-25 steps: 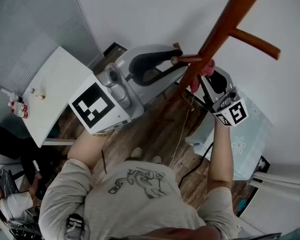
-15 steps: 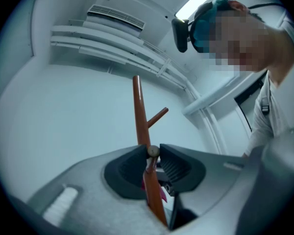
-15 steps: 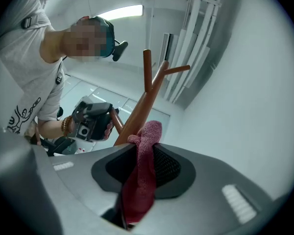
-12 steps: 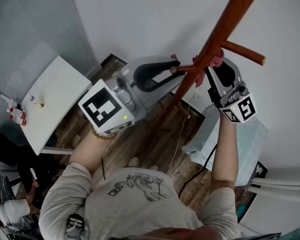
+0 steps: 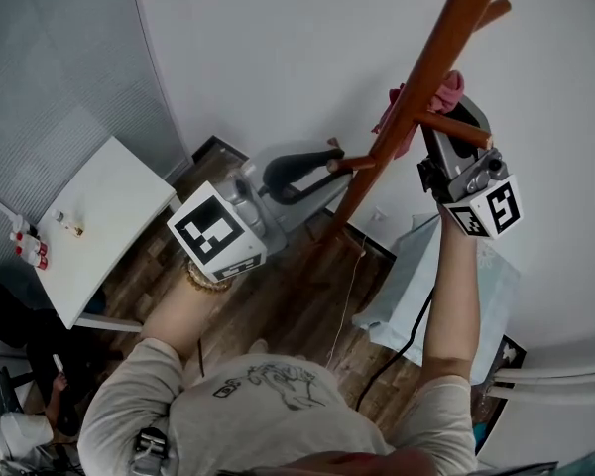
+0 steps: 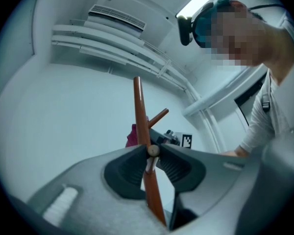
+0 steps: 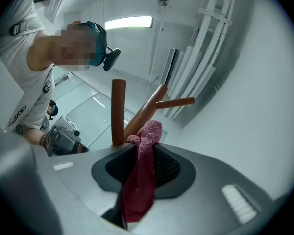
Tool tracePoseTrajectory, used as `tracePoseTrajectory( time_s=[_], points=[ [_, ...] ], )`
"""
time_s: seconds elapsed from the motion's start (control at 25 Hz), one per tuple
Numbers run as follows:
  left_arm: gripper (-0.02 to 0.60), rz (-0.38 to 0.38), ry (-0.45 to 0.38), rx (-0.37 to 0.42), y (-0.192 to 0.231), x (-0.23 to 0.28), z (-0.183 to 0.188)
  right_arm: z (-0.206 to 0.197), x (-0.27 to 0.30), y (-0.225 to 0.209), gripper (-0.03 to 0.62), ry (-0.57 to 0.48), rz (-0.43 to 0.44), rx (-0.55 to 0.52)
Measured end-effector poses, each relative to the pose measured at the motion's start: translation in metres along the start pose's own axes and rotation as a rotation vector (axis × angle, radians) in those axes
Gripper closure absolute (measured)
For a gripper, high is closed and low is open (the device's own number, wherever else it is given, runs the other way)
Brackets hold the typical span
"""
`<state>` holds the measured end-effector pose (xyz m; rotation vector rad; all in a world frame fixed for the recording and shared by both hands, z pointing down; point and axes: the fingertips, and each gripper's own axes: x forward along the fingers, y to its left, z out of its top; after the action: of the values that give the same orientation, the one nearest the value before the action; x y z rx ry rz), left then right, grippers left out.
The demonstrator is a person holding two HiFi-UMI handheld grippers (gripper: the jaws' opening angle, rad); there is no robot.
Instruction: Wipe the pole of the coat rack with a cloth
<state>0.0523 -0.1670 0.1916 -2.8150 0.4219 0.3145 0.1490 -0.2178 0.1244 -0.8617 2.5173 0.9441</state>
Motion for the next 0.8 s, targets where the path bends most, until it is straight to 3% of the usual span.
tracePoseTrajectory(
  time_s=[0.64, 0.8],
  points=[
    [0.495, -0.011, -0.009, -0.014, -0.002, -0.002, 0.004, 0.067, 0.027, -0.024, 0.49, 0.006, 0.025, -0.193],
    [0.495, -0.009, -0.008, -0.013, -0.003, -0.003, 0.005, 0.09, 0.033, -0.025, 0.49, -0.022, 0.024, -0.198]
  ],
)
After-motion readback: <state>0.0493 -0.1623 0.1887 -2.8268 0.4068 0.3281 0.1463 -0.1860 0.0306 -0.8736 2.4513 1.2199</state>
